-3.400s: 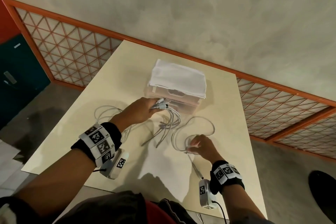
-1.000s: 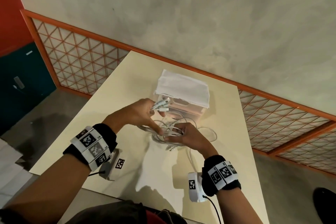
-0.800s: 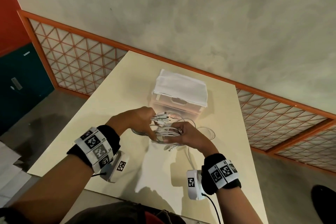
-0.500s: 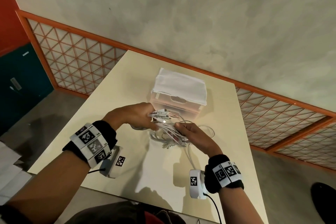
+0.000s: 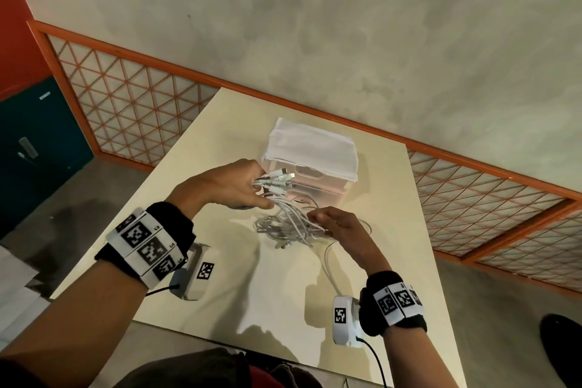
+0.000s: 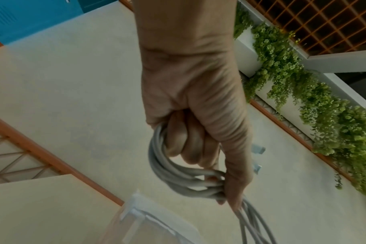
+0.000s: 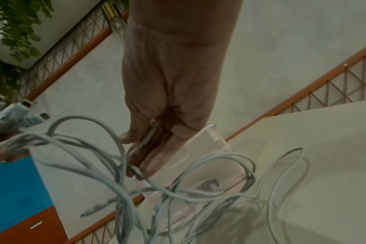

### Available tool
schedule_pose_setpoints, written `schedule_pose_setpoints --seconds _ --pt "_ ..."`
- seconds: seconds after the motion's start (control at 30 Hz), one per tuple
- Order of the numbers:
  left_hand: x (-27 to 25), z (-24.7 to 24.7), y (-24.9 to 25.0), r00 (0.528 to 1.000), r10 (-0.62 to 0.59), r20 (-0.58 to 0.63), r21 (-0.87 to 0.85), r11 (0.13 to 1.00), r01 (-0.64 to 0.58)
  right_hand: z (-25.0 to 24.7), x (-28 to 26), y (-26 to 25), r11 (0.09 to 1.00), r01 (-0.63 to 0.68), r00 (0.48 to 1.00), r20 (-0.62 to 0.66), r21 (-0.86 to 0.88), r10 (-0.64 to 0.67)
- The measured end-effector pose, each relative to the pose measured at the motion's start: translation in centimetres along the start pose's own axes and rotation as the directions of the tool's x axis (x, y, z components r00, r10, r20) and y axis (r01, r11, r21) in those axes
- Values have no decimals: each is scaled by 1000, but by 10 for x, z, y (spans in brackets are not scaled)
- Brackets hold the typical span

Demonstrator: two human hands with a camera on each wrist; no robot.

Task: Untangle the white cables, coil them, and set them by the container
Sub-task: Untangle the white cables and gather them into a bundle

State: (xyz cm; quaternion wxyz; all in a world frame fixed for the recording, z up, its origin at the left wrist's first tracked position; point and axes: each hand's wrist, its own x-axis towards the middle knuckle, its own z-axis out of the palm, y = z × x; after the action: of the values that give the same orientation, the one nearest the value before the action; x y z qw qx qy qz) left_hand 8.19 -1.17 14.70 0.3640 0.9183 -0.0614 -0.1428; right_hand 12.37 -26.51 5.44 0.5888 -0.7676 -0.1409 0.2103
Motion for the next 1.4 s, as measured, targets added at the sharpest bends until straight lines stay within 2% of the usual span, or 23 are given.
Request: schedule_pose_setpoints --seconds 0.07,0.13,0.2,0.3,0.37,0.43,0.5,0.57,0.67,0.73,0.83,0.97,1.1,1.2,1.27,1.33,1.4 --pt "-1 -3 2 999 23 -43 -4 1000 -23 -2 3 7 1000 -15 1000 27 18 15" --pt "-1 -5 5 996 42 -81 -12 999 -43 -3 7 12 998 -23 1000 -7 -62 23" --pt "-2 -7 7 993 52 -107 -33 998 -56 -4 10 17 961 -44 994 -108 -275 15" --pt "-5 -10 8 989 64 -136 -113 990 -79 -8 14 27 822 -133 982 -183 -553 35" --pt "-6 -14 10 988 79 -136 -156 983 -101 -13 16 34 758 -176 982 -162 -628 94" --pt "-7 -15 12 989 88 -116 -182 977 -109 -18 16 31 745 -213 968 -33 -632 249" --pt "-8 -14 14 992 95 -88 -202 973 -111 -16 17 18 769 -147 943 145 -622 299" --pt "-7 -10 16 993 97 -62 -236 966 -109 -6 14 -5 888 -35 961 227 -458 155" --pt "-5 -10 17 987 106 -117 -273 953 -135 15 4 -35 985 88 994 70 -145 -79" --pt "-6 -13 18 984 102 -145 -272 952 -139 26 -3 -42 994 109 994 -5 30 -109" --pt "-9 -14 16 982 96 -162 -283 949 -139 33 2 -26 995 94 995 -34 -32 -95" --pt "-10 -16 8 975 95 -199 -367 915 -164 23 5 0 975 -52 999 -15 -218 50" --pt "-13 -21 5 973 56 -223 -358 924 -135 8 -1 21 963 -139 990 -10 -233 141" --pt "-4 -20 -4 959 -62 -277 -267 964 -15 2 1 25 976 -125 992 -58 -179 116" --pt "4 -19 -16 920 -167 -355 -144 982 123 -5 3 22 987 -86 991 -114 -135 70" --pt "8 -16 -29 873 -248 -421 -68 968 242 -12 1 13 994 -36 995 -92 -108 26" --pt "12 -9 -44 843 -313 -438 -59 946 320 -16 -2 2 998 -30 998 -49 -52 28"
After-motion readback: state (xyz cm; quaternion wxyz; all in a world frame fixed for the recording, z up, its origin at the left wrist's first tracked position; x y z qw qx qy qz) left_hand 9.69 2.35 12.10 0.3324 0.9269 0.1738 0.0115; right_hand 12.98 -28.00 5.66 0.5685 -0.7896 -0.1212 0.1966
